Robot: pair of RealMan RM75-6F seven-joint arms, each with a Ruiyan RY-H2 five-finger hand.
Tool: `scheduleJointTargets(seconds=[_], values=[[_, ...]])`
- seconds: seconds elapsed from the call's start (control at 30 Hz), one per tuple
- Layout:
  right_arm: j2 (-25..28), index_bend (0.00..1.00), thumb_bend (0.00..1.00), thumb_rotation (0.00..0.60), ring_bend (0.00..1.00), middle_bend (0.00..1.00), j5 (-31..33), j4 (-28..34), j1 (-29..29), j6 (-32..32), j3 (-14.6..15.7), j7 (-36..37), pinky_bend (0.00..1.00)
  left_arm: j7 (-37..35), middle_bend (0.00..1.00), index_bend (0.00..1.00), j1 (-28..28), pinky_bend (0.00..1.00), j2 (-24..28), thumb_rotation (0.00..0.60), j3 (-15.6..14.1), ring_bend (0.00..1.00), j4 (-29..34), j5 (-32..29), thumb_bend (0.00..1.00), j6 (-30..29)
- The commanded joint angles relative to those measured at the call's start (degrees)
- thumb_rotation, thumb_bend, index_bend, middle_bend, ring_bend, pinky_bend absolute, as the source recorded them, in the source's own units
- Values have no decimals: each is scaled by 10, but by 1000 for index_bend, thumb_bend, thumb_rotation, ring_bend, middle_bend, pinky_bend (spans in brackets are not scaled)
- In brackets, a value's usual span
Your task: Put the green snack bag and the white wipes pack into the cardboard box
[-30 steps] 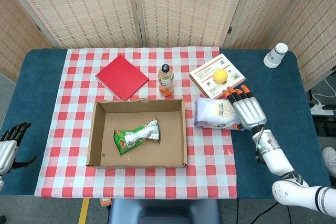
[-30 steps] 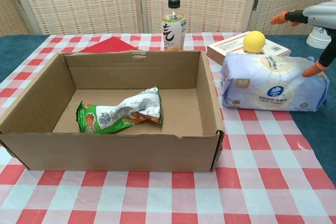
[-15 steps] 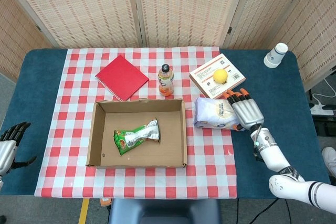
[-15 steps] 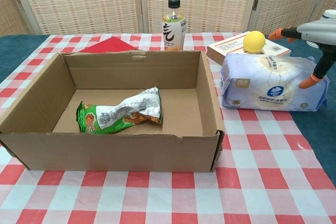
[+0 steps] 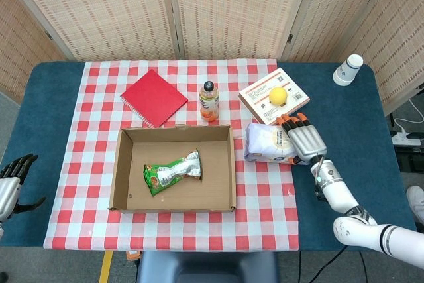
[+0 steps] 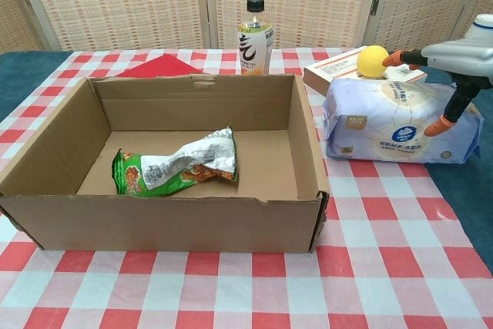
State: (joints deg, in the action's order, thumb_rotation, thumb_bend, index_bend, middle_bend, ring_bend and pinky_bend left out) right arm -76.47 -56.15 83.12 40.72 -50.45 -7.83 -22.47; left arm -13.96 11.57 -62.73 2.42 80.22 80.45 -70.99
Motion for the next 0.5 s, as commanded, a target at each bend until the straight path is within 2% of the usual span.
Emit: scheduleJointTargets(seconds=[0.03, 0.4, 0.5], values=[[-10, 0, 0, 600, 0, 0, 7, -19, 7, 14, -1, 4, 0, 2, 15, 60, 1, 102, -1, 600, 0, 0, 0, 0, 200, 1], [-34, 0, 0, 600, 0, 0, 15, -63, 21, 51, -2, 28, 1, 2, 15, 60, 2, 102, -2, 600, 1, 0, -3, -3, 201, 4], [-43, 44, 0, 600, 13, 26, -2, -73, 18, 42, -2, 40, 122, 2, 15, 60, 2, 101, -2, 600, 0, 0, -3, -3, 201, 5]])
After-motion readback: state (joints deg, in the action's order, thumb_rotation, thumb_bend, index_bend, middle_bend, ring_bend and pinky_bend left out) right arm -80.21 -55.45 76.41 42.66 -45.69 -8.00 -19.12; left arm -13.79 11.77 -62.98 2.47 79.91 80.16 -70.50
